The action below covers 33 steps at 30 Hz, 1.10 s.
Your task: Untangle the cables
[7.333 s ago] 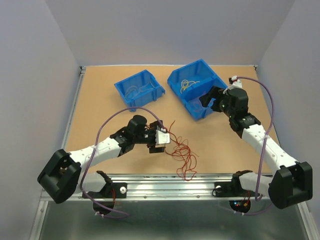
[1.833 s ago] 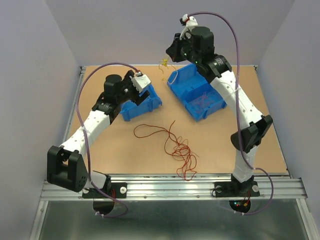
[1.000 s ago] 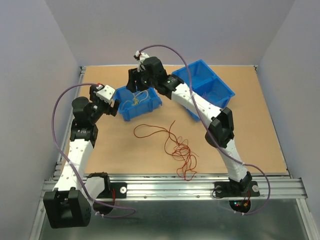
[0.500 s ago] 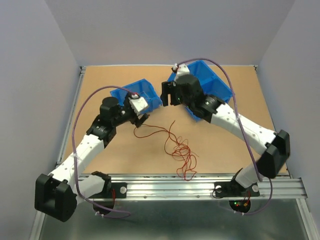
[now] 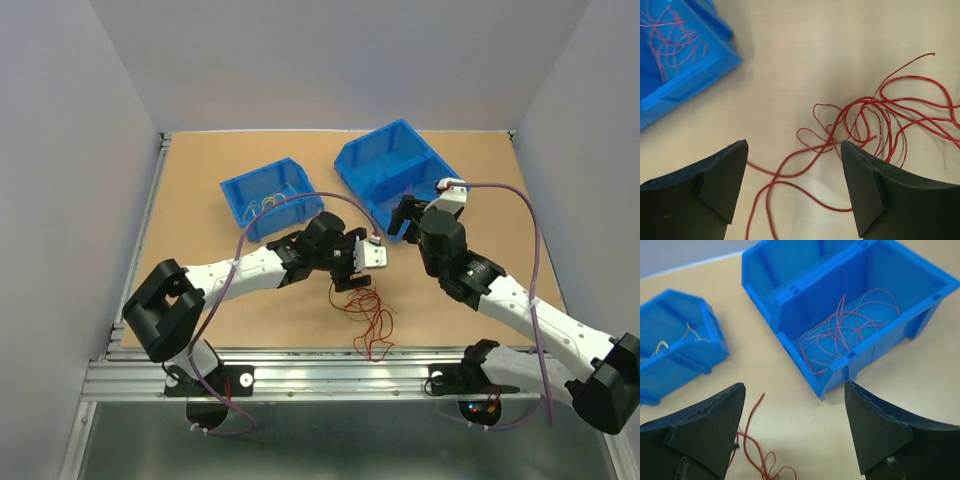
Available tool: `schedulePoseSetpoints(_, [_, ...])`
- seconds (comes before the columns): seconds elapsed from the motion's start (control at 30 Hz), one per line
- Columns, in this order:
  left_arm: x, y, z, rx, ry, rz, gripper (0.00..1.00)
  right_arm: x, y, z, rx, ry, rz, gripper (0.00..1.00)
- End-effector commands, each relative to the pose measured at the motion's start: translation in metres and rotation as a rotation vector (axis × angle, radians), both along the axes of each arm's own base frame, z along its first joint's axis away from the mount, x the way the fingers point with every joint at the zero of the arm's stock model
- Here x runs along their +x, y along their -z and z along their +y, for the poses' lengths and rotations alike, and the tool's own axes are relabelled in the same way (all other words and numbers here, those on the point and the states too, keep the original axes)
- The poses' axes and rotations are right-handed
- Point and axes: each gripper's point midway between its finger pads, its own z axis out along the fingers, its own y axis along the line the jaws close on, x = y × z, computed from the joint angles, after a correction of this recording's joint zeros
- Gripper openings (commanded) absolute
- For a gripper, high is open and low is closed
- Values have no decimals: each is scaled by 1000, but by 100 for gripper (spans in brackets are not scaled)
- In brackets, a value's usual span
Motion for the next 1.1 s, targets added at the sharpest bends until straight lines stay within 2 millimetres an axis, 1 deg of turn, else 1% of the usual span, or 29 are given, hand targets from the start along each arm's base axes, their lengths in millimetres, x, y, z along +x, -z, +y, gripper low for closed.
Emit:
schedulePoseSetpoints(0.0, [-11,1,-17,-52,49,-37,84,10,-29,-25,99,173,-143,85])
schedulePoseSetpoints(0.03, [-20,18,-16,-14,50,-38,80,9,-32,-25,106,172,-149,85])
schedulePoseSetpoints(0.07, [-20,20,-20,-24,46,-48,79,8,-32,-25,111,171,-150,85])
schedulePoseSetpoints(0.13, [-25,29,-22,-13,53,-31,75,8,-32,-25,116,164,-150,85])
schedulePoseSetpoints(0.17, [-29,33,-25,-7,66,-16,71,8,-33,-26,114,167,-152,85])
schedulePoseSetpoints(0.33, [-43,40,-26,1,121,13,67,7,-34,-28,111,171,-157,85])
schedulePoseSetpoints(0.4, [-48,46,-26,12,143,23,64,6,-35,-27,114,164,-159,85])
schedulePoseSetpoints(0.43, [-49,49,-27,20,155,17,61,6,-35,-25,110,154,-158,85])
schedulePoseSetpoints(0.5, [-47,60,-25,53,142,21,57,7,-35,-25,108,153,-157,85])
schedulePoseSetpoints(0.53, [-47,61,-26,58,144,21,51,7,-35,-25,110,152,-157,85])
schedulePoseSetpoints(0.57, [-48,67,-25,76,148,35,47,7,-34,-25,106,152,-156,85])
schedulePoseSetpoints(0.63, [-50,71,-26,90,160,44,39,7,-35,-25,108,153,-157,85])
schedulePoseSetpoints(0.67, [-50,70,-27,92,168,38,32,7,-34,-25,106,152,-156,85])
schedulePoseSetpoints(0.7, [-51,74,-26,104,174,45,28,7,-34,-24,105,150,-156,85])
schedulePoseSetpoints(0.77, [-54,75,-25,112,190,51,27,7,-34,-23,106,142,-154,85])
schedulePoseSetpoints(0.83, [-63,76,-22,118,239,62,26,7,-33,-21,107,134,-152,85])
schedulePoseSetpoints(0.93, [-63,73,-20,121,236,56,25,7,-33,-20,105,128,-151,85])
schedulePoseSetpoints(0.97, [-62,73,-19,121,231,52,32,8,-33,-20,108,129,-151,85])
schedulePoseSetpoints(1.03, [-56,62,-19,93,194,28,49,8,-33,-19,109,123,-151,85])
schedulePoseSetpoints(1.07, [-55,61,-16,85,181,25,57,7,-34,-19,110,123,-152,85])
